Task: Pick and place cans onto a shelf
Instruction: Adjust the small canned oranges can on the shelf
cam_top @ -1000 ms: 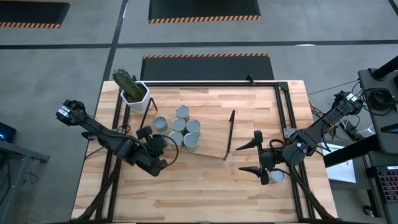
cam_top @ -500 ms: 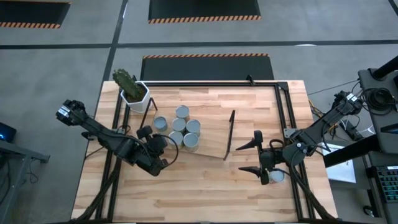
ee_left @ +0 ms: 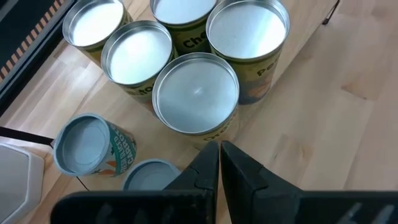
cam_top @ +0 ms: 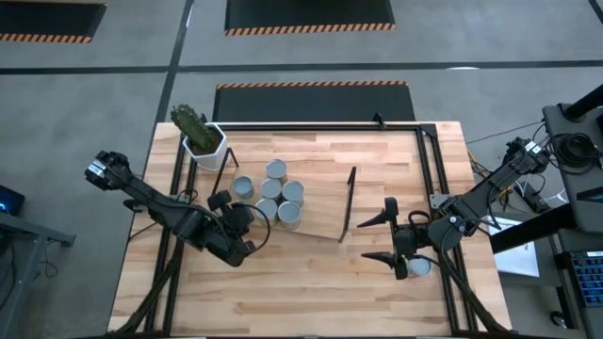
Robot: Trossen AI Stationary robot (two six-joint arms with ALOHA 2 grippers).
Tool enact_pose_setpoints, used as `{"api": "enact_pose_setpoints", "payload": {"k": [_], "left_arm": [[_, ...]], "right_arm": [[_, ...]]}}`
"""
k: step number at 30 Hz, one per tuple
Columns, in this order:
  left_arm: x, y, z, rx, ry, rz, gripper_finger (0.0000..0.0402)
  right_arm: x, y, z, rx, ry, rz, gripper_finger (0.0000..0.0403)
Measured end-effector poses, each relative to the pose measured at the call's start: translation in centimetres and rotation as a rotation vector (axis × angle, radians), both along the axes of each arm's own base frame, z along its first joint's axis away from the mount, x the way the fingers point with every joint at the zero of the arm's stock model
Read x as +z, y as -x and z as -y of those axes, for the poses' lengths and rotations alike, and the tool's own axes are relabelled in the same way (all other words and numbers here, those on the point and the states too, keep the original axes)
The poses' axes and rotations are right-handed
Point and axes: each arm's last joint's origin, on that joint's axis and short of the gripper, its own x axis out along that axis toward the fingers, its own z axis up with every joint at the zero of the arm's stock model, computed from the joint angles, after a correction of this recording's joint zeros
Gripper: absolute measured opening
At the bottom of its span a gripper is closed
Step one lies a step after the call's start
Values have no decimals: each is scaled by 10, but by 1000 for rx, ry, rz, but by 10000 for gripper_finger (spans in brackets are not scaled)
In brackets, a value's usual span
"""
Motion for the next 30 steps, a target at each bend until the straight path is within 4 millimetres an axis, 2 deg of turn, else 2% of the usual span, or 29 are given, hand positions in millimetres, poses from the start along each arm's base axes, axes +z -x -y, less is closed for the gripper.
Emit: {"api": "enact_pose_setpoints", "payload": {"k": [26,30], "left_arm": [[1,-1,-1,26,-48,44,0],[3,-3,-8,74,4,25,0]], "right_arm": [[0,0,0,2,9,0,327],[0,0,0,2,10,0,327]]}}
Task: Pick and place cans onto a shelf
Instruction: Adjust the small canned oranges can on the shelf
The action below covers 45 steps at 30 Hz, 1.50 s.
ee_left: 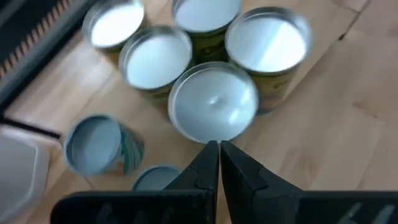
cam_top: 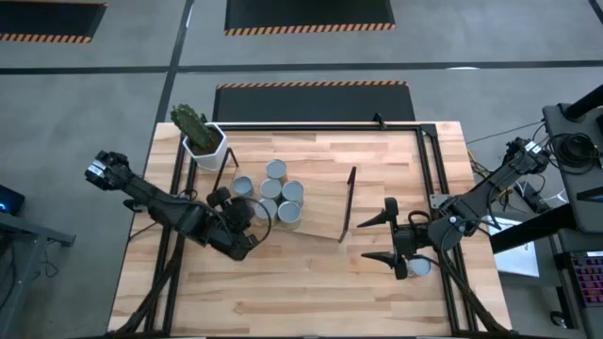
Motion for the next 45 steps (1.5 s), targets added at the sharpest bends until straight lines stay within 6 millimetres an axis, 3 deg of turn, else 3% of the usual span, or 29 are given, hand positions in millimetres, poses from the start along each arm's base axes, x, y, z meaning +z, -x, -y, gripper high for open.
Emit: {"api": "enact_pose_setpoints", "payload": {"k": [11,19,34,45], "left_arm": [[7,0,-22,108,31,-78,0],[-11,8,-19,68,182,-240,0],[-14,8,-17,72,189,-226,0],[-32,16,-9,89,220,-255,0]], "right_arm": [[0,0,0,4,19,2,327],[-2,1,0,2,25,-21,327],[-2,0,1,0,23,-19,327],[-3,1,1,0,30,-28,327]]}}
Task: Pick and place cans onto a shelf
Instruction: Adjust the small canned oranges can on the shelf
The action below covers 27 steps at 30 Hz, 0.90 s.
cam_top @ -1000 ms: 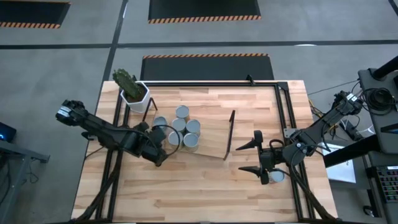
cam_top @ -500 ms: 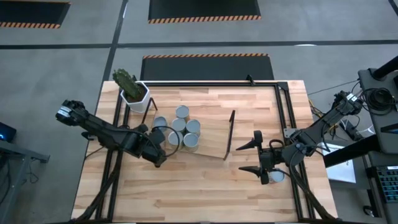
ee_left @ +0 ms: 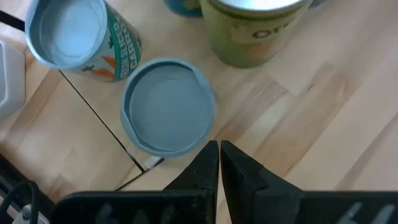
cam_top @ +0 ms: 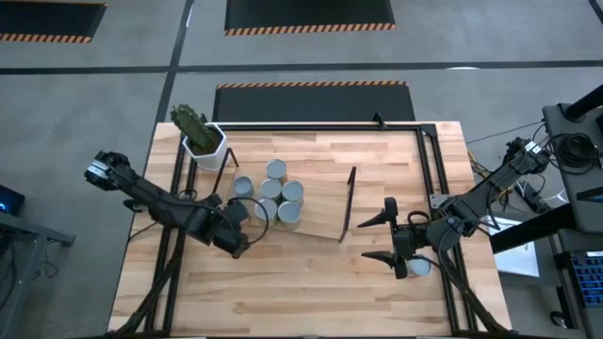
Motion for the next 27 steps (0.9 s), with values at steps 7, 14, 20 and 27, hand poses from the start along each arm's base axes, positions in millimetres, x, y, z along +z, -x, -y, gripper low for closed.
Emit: {"api": "enact_pose_setpoints", "payload": {"k": [7,14,20,27], "left_arm": [[-2,2,0,-2,26,-34,0],[-3,8,3,-55,47,-110,0],[-14,10,2,-81,-14,-101,0],[-24,5,1,-117,-61,-29,0]], "right_arm": [[0,0,0,-2,-7,-1,327],[0,0,0,-1,-5,0,327],[0,0,0,-1,-1,0,327],[0,0,0,0,1,0,327]]}}
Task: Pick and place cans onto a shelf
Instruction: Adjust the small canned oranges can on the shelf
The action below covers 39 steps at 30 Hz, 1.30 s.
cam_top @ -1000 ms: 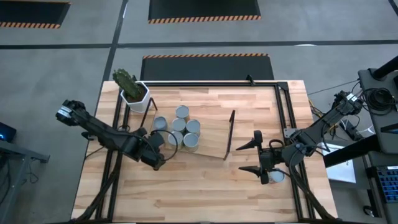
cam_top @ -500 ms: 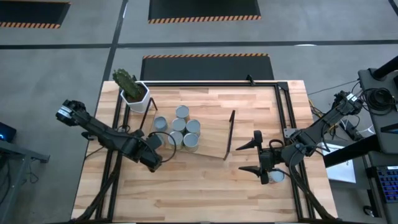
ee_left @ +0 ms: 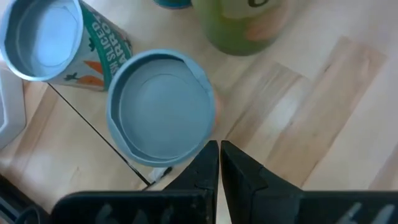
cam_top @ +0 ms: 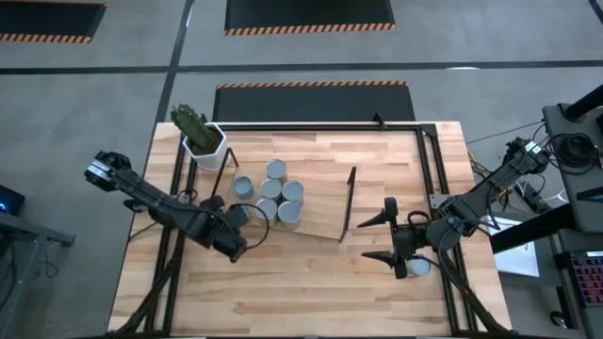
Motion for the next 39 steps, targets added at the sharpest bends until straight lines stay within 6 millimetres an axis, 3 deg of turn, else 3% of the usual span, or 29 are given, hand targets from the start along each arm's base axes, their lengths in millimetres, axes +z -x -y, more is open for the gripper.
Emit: {"api": "enact_pose_setpoints", "payload": {"k": [14,39], "left_arm": [[-10,6,-5,58,-65,-2,0],[-5,4,-4,79,-41,9,0]], "right_arm": [[0,0,0,-4,-13,-1,327],[0,0,0,-5,-16,-1,327]]}}
